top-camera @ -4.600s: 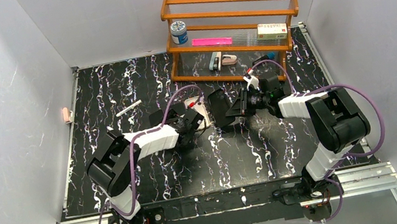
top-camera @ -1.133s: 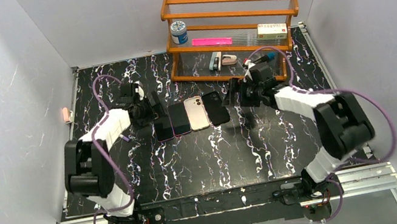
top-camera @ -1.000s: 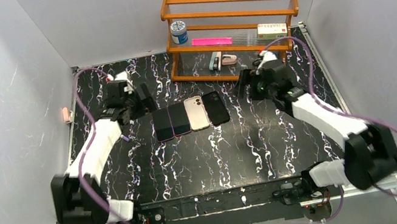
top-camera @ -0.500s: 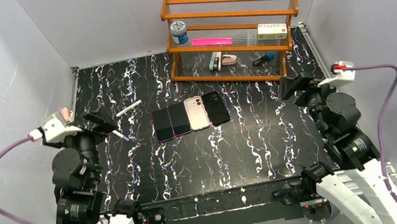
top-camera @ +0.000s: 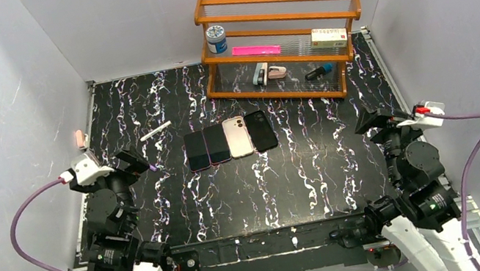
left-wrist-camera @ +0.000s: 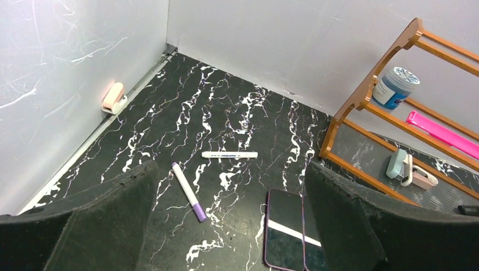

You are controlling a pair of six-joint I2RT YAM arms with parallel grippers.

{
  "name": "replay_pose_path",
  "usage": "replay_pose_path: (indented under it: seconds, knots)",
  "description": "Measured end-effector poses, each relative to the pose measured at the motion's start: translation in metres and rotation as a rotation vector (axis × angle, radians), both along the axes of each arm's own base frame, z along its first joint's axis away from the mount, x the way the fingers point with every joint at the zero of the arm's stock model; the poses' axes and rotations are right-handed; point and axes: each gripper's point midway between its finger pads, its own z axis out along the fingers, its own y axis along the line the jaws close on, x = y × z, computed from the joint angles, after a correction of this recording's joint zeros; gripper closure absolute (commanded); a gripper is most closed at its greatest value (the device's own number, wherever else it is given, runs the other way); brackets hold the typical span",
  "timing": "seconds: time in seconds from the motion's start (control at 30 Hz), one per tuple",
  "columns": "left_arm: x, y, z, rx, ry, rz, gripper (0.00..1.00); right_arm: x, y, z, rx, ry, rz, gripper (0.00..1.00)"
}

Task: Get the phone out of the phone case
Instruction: Reset both arms

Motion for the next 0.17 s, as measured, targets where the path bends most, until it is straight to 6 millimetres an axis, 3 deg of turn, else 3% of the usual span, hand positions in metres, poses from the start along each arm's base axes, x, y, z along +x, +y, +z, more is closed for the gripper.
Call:
replay_pose_path:
  seconds: [0.17]
  knots:
    - [0.0019, -0.0002, 0.0026, -0.007, -0.020, 0.003, 0.02, 0.0004, -0.0032, 0.0001, -0.010, -0.003, -0.018, 0.01]
